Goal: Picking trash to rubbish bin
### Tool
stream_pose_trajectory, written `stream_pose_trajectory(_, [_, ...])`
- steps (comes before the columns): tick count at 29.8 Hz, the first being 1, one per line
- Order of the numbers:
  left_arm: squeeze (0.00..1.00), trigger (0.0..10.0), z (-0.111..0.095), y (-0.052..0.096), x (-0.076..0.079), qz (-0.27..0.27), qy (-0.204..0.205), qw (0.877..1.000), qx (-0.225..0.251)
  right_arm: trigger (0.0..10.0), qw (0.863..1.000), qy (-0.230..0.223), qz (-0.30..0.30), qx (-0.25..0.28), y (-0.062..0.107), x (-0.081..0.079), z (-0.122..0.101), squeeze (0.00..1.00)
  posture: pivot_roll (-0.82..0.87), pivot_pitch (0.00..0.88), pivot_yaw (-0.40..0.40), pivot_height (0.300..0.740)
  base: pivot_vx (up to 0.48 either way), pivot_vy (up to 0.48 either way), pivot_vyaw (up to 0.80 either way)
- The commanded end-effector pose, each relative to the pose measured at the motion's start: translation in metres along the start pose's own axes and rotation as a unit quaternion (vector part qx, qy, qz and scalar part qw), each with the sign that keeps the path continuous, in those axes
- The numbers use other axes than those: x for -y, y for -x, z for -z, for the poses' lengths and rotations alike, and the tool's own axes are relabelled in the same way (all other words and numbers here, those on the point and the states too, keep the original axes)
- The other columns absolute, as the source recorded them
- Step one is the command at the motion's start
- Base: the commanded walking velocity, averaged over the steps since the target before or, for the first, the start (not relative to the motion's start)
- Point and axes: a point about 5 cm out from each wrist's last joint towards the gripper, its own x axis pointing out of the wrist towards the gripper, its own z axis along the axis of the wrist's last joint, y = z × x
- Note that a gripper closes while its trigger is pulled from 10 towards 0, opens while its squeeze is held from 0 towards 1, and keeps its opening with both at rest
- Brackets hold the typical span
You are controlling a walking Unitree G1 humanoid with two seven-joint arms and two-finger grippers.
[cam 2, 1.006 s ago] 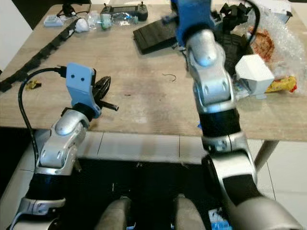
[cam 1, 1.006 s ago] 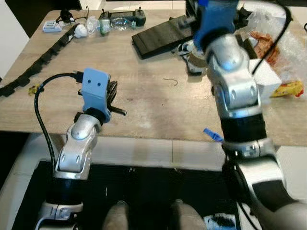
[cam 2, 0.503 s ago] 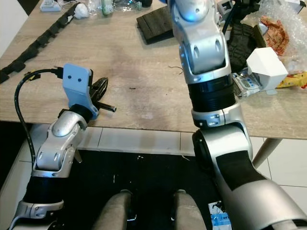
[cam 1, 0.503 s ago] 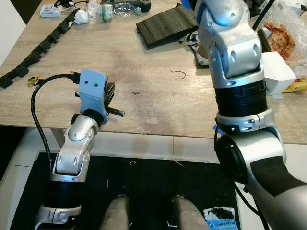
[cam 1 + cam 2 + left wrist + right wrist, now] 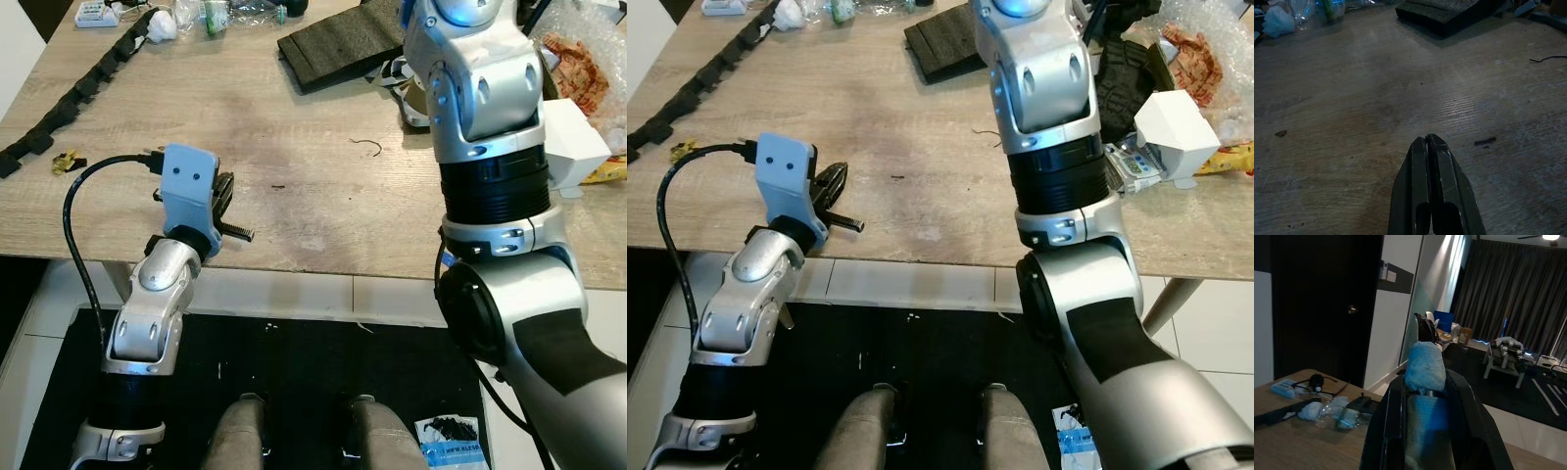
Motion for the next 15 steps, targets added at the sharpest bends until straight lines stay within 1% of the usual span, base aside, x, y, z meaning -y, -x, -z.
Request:
stream_pose_trajectory(1, [0.00, 10.0, 0.003, 0.003, 0.000, 0.002, 0.001, 1.000, -0.008, 10.0, 1.000, -0.008, -0.001, 0.017, -0.002, -0.002, -0.009, 0.00, 0.02, 0.274, 0.039, 0.740, 0.000, 0.000, 0.00])
stream_pose_trajectory(2, [0.00, 10.0, 0.003, 0.003, 0.001, 0.002, 0.002, 1.000, -0.008, 10.0, 1.000, -0.015, -0.003, 0.013, -0.002, -0.001, -0.007, 0.00, 0.02, 0.276, 0.037, 0.740, 0.000, 0.000, 0.00])
stream_pose_trajectory(5, [0.00, 10.0, 0.003, 0.004, 0.001, 0.002, 0.002, 1.000, -0.009, 10.0, 1.000, 0.017, 0.001, 0.008, -0.003, 0.004, -0.004, 0.00, 0.02, 0.275, 0.038, 0.740, 0.000, 0.000, 0.00])
stream_pose_trajectory(7, [0.00, 10.0, 0.003, 0.004, 0.001, 0.003, 0.001, 1.000, -0.009, 10.0, 1.000, -0.002, 0.011, 0.016, -0.004, 0.007, -0.007, 0.00, 0.03, 0.275, 0.040, 0.740, 0.000, 0.000, 0.00])
stream_pose_trajectory(9, [0.00, 10.0, 0.002, 0.004, 0.000, 0.003, 0.001, 1.000, -0.010, 10.0, 1.000, -0.011, 0.015, 0.019, -0.005, 0.009, -0.010, 0.00, 0.02, 0.275, 0.039, 0.740, 0.000, 0.000, 0.00])
stream_pose_trajectory(11, [0.00, 10.0, 0.002, 0.004, 0.000, 0.003, 0.001, 1.000, -0.010, 10.0, 1.000, -0.008, 0.013, 0.017, -0.006, 0.009, -0.010, 0.00, 0.02, 0.275, 0.039, 0.740, 0.000, 0.000, 0.00])
stream_pose_trajectory(12, [0.00, 10.0, 0.002, 0.004, 0.000, 0.003, 0.001, 1.000, -0.010, 10.0, 1.000, 0.002, 0.013, 0.016, -0.006, 0.010, -0.010, 0.00, 0.02, 0.276, 0.037, 0.740, 0.000, 0.000, 0.00])
stream_pose_trajectory(15, [0.00, 10.0, 0.002, 0.004, 0.000, 0.003, 0.001, 1.000, -0.010, 10.0, 1.000, 0.000, 0.015, 0.018, -0.005, 0.010, -0.011, 0.00, 0.03, 0.276, 0.040, 0.740, 0.000, 0.000, 0.00])
